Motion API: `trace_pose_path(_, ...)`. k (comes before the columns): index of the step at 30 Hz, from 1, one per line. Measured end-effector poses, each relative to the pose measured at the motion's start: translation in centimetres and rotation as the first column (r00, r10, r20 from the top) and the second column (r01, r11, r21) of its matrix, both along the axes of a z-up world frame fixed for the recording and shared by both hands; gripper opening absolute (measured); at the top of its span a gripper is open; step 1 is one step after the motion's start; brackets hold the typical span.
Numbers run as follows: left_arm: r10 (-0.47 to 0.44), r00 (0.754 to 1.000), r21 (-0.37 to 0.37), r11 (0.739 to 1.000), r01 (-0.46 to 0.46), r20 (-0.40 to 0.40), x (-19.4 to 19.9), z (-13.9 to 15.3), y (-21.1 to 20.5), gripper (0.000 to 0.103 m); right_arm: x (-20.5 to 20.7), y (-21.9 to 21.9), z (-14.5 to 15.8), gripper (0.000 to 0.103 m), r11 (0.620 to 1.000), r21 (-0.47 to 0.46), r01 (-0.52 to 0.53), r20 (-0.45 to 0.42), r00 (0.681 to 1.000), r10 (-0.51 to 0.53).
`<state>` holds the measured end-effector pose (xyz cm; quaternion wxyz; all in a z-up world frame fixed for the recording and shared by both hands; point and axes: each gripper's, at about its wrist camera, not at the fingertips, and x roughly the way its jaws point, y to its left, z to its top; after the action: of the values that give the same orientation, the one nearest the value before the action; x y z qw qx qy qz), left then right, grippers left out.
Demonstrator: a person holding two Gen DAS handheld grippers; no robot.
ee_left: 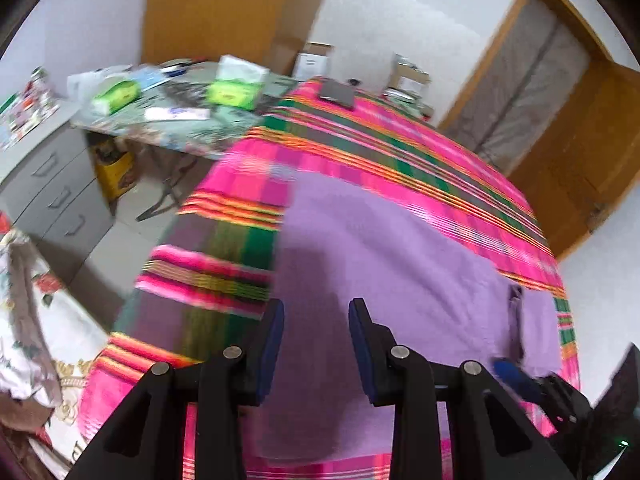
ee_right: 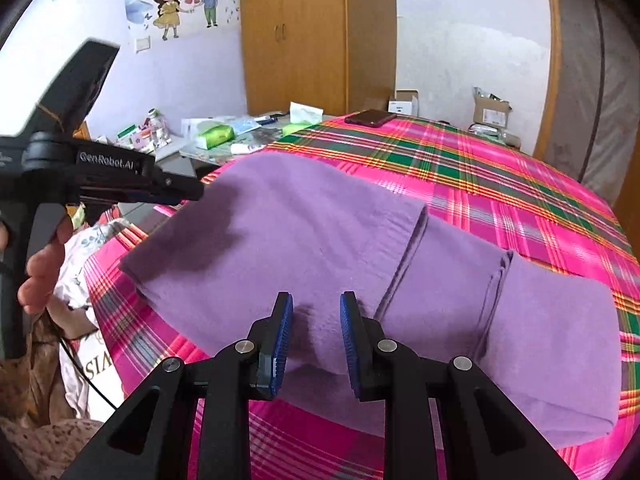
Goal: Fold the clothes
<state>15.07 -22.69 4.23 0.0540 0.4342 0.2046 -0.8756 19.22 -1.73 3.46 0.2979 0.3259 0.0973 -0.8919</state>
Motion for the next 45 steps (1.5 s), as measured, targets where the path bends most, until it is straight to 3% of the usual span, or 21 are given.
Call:
trace_pose_path(8, 0.063, 0.997, 0.042, 0.997, -0.065, 0.039, 1.3, -1.2, -3.4, 0.034, 1.5, -3.4, 1.5, 0.028, 0.988, -0.018, -0.151, -0.056, 0.987, 0.150)
trace_pose_path(12, 0.068, 0.996, 0.072, 0.995, -0.072, 0.059, 1.3, -2.0, -4.1, 0.034, 2.1, -6.1, 1.4, 0.051, 0.963, -0.031, -0.267, -0.055, 0.963, 0.265)
trace_pose_path(15, 0.068, 0.995, 0.079, 0.994, -0.074, 0.070, 1.3, -2.4, -4.3, 0.034, 2.9, -8.6, 0.8, 0.052, 0.936, -0.022, -0.352, -0.034, 0.936, 0.352)
trace_pose_path(21, 0.062, 0.994, 0.081, 0.994, -0.070, 0.094, 0.9, -3.1, -4.5, 0.034, 3.8, -12.5, -0.8, 0.052, 0.904, 0.061, -0.423, -0.012, 0.905, 0.424)
trace_pose_path(27, 0.064, 0.994, 0.133, 0.988, -0.075, 0.086, 0.1, -3.3, -5.7, 0.034, 4.7, -14.8, -2.1, 0.052, 0.901, 0.190, -0.390, -0.056, 0.912, 0.407)
trace_pose_path(33, -0.011, 0.997, 0.183, 0.983, -0.002, 0.071, -1.9, -3.4, -5.7, 0.034, 4.2, -14.5, -2.5, 0.052, 0.931, 0.195, -0.308, -0.067, 0.943, 0.325)
trace_pose_path(38, -0.051, 0.996, 0.215, 0.976, 0.034, 0.075, -3.8, -3.6, -5.5, 0.034, 4.7, -14.6, -3.0, 0.052, 0.936, 0.220, -0.274, -0.098, 0.949, 0.300)
trace_pose_path(45, -0.083, 0.992, 0.239, 0.969, 0.059, 0.091, -5.4, -3.5, -5.2, 0.034, 5.4, -14.1, -3.1, 0.033, 0.935, 0.239, -0.261, -0.130, 0.946, 0.297)
